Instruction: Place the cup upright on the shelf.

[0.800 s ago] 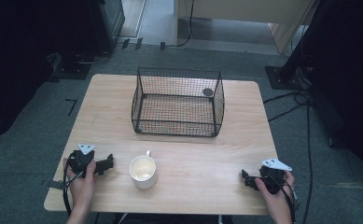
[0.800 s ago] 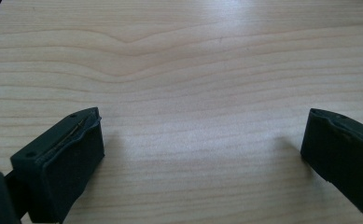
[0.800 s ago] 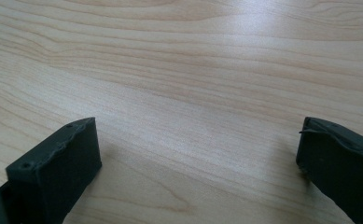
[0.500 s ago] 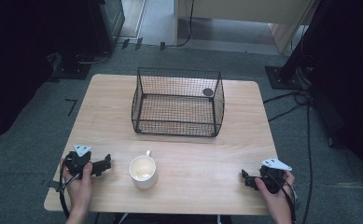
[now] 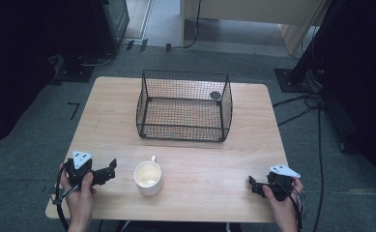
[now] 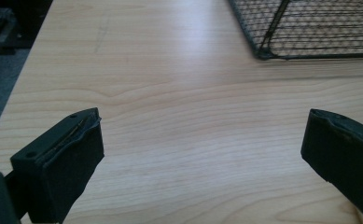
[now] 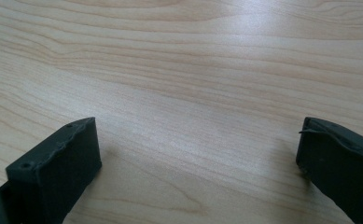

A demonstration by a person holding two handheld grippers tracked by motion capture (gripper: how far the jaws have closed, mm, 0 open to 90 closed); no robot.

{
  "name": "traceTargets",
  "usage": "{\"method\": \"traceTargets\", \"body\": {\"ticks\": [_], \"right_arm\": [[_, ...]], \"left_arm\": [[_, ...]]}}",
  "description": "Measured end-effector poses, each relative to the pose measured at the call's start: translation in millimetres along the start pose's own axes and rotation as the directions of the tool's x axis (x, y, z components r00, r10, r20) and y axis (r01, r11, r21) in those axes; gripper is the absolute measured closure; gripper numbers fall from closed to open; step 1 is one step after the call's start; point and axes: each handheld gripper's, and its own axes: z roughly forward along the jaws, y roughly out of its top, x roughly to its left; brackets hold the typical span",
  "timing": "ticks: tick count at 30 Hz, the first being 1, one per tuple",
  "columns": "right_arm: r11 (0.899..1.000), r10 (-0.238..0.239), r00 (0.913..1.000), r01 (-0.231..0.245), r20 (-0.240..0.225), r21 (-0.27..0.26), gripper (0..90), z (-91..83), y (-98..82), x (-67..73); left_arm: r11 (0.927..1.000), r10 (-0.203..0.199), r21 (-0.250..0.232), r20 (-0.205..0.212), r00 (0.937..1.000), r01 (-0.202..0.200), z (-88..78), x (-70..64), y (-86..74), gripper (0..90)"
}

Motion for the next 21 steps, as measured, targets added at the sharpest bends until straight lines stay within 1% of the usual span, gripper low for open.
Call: {"method": "traceTargets", "body": {"ticks": [3,4,5,6,9,10,12,13,15,17,18,21], "right_arm": [[1.0,0.0,1.0,0.0,0.0,0.0,0.0,0.1,0.1,-0.1],[1.0,0.0,1.0,0.0,0.0,0.0,0.0,0.1,0.1,-0.1],[1.0,-0.001,1.0,0.001,-0.001,-0.001,0.0,0.2,0.2,0.0],[1.0,-0.001,1.0,0.001,-0.001,-0.001,0.0,0.2,0.2,0.0],[1.0,-0.002,1.0,0.002,0.0,0.0,0.0,0.9,0.9,0.6],[1.0,-0.003,1.0,0.003,0.0,0.0,0.0,1.1,1.1,0.8],[1.0,0.001,1.0,-0.001,-0.001,0.0,0.0,1.6,1.7,1.4],[1.0,0.001,1.0,-0.001,-0.002,0.0,0.0,1.7,1.7,1.4],[1.0,0.001,1.0,-0.001,-0.001,0.0,0.0,1.7,1.7,1.4],[1.0,0.001,1.0,-0.001,-0.002,0.0,0.0,1.7,1.7,1.4],[1.0,0.001,1.0,-0.001,-0.002,0.0,0.0,1.7,1.7,1.4],[1.0,0.001,1.0,-0.001,-0.001,0.0,0.0,1.7,1.7,1.4]], "left_arm": [[0.9998,0.011,-0.016,0.018,0.9998,-0.011,-6.4,-7.5,3.2,0.0],[0.9996,0.014,-0.024,0.029,0.9995,-0.014,-8.8,-10.2,4.5,0.0],[0.999,0.017,-0.042,0.05,0.9986,-0.015,-13.7,-15.5,7.2,0.0],[0.999,0.017,-0.042,0.05,0.9986,-0.015,-13.7,-15.5,7.2,0.0],[0.9984,0.026,-0.052,0.07,0.9972,-0.022,-18.1,-22.6,9.8,0.0],[0.9981,0.031,-0.056,0.084,0.996,-0.027,-19.7,-25.8,10.7,0.0],[0.9976,0.04,-0.06,0.099,0.9943,-0.034,-21.5,-30.7,11.6,0.0],[0.9968,0.055,-0.063,0.111,0.9922,-0.049,-23.5,-36.1,12.4,0.0],[0.9967,0.056,-0.064,0.118,0.9915,-0.049,-24.3,-38.5,12.7,0.0],[0.9965,0.055,-0.07,0.146,0.9878,-0.046,-26.9,-44.9,13.3,0.0],[0.9965,0.055,-0.07,0.146,0.9878,-0.046,-26.9,-44.9,13.3,0.0],[0.9962,0.059,-0.073,0.165,0.9846,-0.047,-28.6,-51.4,13.2,0.0]]}}
